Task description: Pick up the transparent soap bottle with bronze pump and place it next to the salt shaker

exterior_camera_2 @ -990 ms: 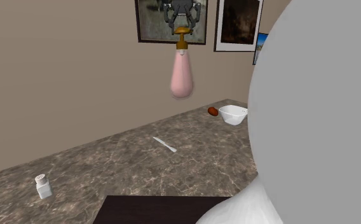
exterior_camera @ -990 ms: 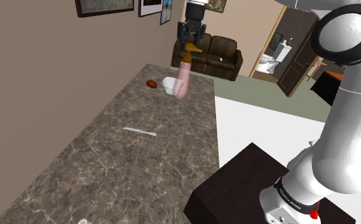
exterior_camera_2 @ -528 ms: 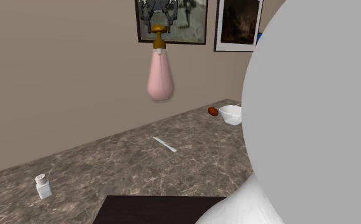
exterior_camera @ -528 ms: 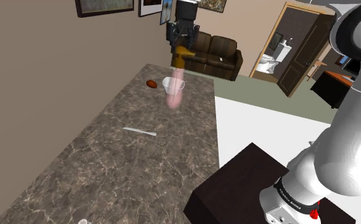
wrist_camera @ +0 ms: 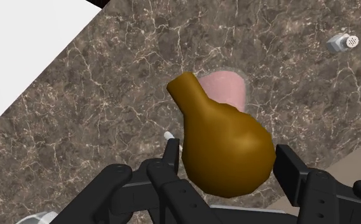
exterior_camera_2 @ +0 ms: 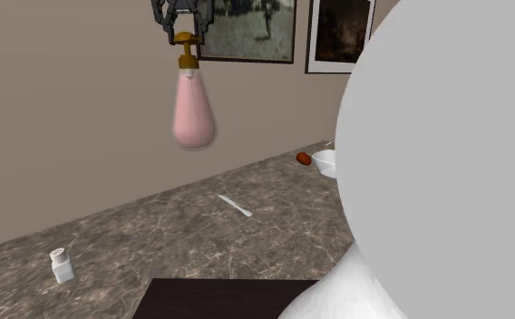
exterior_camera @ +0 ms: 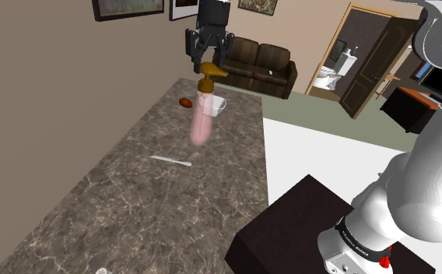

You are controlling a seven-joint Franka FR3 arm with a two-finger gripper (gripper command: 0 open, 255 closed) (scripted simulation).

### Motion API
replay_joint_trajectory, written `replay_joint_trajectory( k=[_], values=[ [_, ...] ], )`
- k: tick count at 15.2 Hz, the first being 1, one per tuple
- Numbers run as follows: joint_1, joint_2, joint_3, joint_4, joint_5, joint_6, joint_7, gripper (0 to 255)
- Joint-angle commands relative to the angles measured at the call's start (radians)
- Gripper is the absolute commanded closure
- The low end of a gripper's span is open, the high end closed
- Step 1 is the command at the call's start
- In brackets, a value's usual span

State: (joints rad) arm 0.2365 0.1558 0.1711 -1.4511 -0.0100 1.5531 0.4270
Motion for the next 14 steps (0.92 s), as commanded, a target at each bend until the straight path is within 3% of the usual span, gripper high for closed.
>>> replay_joint_trajectory(
  k=[1,14],
  values=[
    [0.027,-0.010,0.020,-0.018,0.001,0.008,0.049,255],
    [0.214,0.068,0.142,0.079,-0.026,-0.011,0.353,255]
  ],
)
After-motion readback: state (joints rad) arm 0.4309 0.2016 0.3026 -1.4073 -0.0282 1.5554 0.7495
